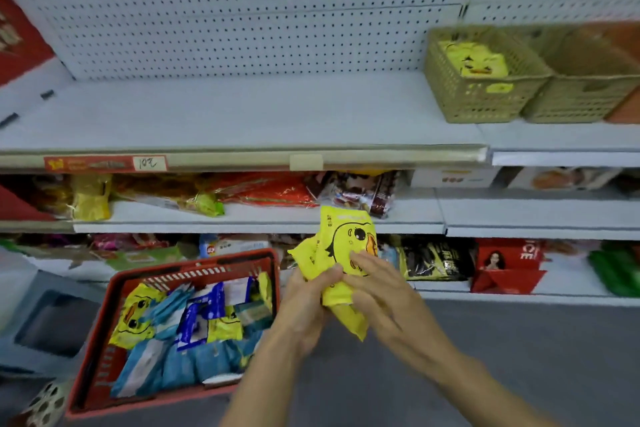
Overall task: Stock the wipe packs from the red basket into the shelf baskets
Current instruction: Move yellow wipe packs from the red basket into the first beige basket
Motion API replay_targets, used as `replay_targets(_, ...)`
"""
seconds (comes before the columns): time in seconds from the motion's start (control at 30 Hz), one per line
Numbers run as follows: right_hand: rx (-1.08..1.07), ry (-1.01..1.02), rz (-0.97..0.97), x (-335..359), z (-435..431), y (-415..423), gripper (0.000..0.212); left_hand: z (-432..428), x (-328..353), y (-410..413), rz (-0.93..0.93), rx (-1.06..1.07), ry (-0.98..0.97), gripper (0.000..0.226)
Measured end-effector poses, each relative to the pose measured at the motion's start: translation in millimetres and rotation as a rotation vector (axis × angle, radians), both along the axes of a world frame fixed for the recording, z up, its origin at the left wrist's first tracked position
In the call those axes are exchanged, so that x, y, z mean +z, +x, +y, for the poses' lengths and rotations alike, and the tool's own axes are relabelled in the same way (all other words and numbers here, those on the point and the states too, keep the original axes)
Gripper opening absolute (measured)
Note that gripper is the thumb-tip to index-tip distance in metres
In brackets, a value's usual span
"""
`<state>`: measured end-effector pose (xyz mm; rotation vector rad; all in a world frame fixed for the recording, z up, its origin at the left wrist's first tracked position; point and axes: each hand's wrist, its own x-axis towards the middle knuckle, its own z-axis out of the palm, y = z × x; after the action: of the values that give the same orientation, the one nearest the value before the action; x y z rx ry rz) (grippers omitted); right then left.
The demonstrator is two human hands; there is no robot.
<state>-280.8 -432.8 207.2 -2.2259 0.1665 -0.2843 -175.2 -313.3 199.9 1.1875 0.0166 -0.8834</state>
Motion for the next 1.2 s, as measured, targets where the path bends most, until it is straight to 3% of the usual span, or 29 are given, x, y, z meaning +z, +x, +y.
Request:
replay_targets(0.1, -0.418, 0.359, -0.143, 29, -48, -9, 0.023, -32, 14, -11, -0.051, -0.093, 0.027, 0.048)
replay_targets(0.17, -0.58, 0.52, -0.065, 47, -83, -7, 0.025, -49, 28, -11, -0.115, -0.201, 0.066, 0.048)
replay_targets(0.27, -0.521, 0.615, 0.146, 69, -136, -3, 0.046, -79, 51, 0, -0.239, -0.391, 0.113, 0.034)
replay_targets(0.37, -0.418, 0.651, 0.255, 91, -176, 2, 0.029, -116, 69, 16, -0.306, -0.482, 0.117, 0.04)
replay_targets(0.5, -0.599, 0.722, 0.068, 105, -224, 23, 0.024, -171, 88, 40, -0.245, -0.315, 0.07, 0.054)
replay_targets(0.63, -0.583, 0.839, -0.049, 119, -264, 52, 0.021, -227, 104, 74, -0.306, -0.223, 0.027, 0.033)
replay_targets(0.77, -0.562, 0.799, -0.051, 139, -310, 86, 0.017, -271, 118, 113, -0.299, -0.15, 0.001, 0.025)
replay_targets(0.87, -0.736, 0.809, -0.203, 156, -353, 109, 0.012, -300, 128, 149, -0.299, -0.094, 0.007, 0.02)
replay_targets(0.97, -0.941, 0.567, -0.336, 166, -407, 120, 0.017, -323, 134, 181, -0.332, -0.036, 0.008, 0.02)
replay_targets(1.07, -0.983, 0.228, -0.156, 167, -441, 135, 0.019, -341, 133, 194, -0.299, 0.019, 0.007, 0.019)
replay_targets(1.2, -0.802, 0.2, 0.191, 152, -464, 167, 0.022, -356, 135, 200, -0.26, 0.023, 0.018, 0.019)
